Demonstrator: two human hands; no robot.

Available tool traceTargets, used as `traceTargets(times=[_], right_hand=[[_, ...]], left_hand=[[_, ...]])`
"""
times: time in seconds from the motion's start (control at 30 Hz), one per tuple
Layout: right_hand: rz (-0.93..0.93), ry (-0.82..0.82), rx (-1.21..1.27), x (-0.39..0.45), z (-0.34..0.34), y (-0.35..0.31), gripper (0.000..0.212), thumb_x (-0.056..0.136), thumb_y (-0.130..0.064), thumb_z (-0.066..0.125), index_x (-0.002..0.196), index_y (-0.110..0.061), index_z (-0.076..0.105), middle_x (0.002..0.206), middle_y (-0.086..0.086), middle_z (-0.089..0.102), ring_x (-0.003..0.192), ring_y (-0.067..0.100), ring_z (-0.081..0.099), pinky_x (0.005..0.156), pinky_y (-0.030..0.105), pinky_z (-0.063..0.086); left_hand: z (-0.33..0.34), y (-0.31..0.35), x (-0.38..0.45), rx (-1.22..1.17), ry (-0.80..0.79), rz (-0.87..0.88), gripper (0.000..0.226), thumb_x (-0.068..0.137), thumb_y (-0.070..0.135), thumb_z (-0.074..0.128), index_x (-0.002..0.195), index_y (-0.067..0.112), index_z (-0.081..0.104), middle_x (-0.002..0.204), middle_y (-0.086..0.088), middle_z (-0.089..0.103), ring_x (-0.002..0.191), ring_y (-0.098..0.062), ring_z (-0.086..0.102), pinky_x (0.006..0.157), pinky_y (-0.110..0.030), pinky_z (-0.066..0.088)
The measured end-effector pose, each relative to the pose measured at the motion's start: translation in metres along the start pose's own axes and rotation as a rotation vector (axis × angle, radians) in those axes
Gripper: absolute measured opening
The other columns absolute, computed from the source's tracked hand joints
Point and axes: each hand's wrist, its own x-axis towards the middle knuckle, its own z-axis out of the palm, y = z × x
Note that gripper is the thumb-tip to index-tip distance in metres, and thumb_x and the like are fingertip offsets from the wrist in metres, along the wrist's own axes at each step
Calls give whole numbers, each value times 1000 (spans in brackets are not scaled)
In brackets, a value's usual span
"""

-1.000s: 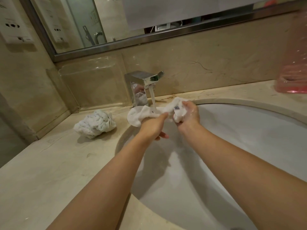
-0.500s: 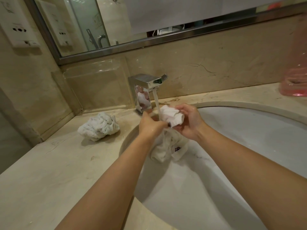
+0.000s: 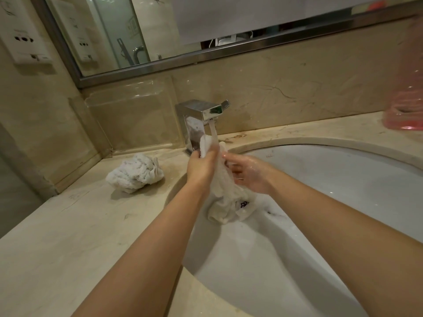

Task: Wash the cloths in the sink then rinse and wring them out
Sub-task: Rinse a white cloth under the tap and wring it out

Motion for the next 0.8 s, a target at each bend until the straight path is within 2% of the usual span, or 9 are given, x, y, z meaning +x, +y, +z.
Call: traceTargets(times=[0.1, 0.2, 0.33, 0.47, 0.53, 0.6, 0.63, 0.7, 0.8], right_hand=[[-46, 93, -12, 5, 8, 7, 25, 94, -34, 59, 114, -20, 65, 94, -3, 68, 90, 15, 62, 86, 31, 47], [-133, 182, 91, 11, 6, 6, 22, 99, -24, 53, 118, -22, 63, 93, -5, 69, 84, 12, 63, 76, 28, 50], [-144, 166, 174, 16, -5, 7, 24, 99, -18, 53, 121, -18, 62, 103, 1, 70, 93, 18, 65, 92, 36, 49], [-113, 113, 190, 16, -6, 10, 46, 83, -20, 72, 126, -10, 61, 112, 10, 71, 105, 28, 67, 101, 46, 48], [-124, 72, 137, 14, -3, 8, 37, 81, -16, 74, 117, -9, 67, 107, 10, 73, 103, 28, 68, 99, 44, 50], [-125, 28, 129, 12, 2, 7, 37, 79, -22, 75, 114, -10, 69, 103, 9, 73, 100, 26, 67, 99, 40, 50], [-122, 4, 161, 12, 4, 7, 40, 80, -29, 72, 115, -9, 69, 101, 7, 71, 97, 23, 66, 98, 36, 49], [-102, -53, 290, 9, 5, 6, 45, 90, -44, 55, 112, -6, 67, 96, 7, 66, 90, 19, 60, 90, 31, 46], [-92, -181, 466, 5, -2, 5, 53, 93, -44, 35, 101, -6, 71, 94, 11, 65, 90, 22, 55, 89, 32, 43]], left_hand=[[2, 2, 0, 2, -32, -15, 58, 96, 59, 38, 125, 13, 59, 116, -9, 67, 105, -25, 63, 96, -44, 50], [3, 4, 2, -47, 57, -84, 60, 100, 54, 29, 133, 10, 54, 127, -12, 61, 116, -29, 57, 103, -44, 44], [-1, 8, 2, -245, 125, -197, 61, 100, 52, 30, 139, 9, 47, 137, -12, 53, 126, -31, 50, 109, -45, 39], [-8, 10, 2, -324, 121, -184, 53, 99, 41, 39, 132, 3, 54, 128, -18, 58, 117, -33, 56, 103, -45, 44], [-8, 9, 1, -309, 83, -145, 49, 99, 38, 40, 124, 0, 57, 126, -22, 60, 108, -31, 59, 92, -40, 49], [-6, 11, -2, -329, -4, -139, 50, 99, 47, 40, 113, 4, 61, 118, -22, 64, 104, -29, 63, 90, -38, 50], [-5, 12, -5, -327, -65, -127, 57, 96, 54, 41, 112, 4, 63, 113, -21, 67, 104, -30, 64, 93, -40, 50], [-2, 13, -7, -237, -148, -58, 63, 90, 60, 50, 116, 4, 64, 108, -19, 70, 103, -29, 67, 94, -41, 51], [0, 11, -9, -106, -108, 18, 46, 86, 38, 69, 116, 4, 64, 104, -15, 71, 99, -26, 69, 83, -36, 54]])
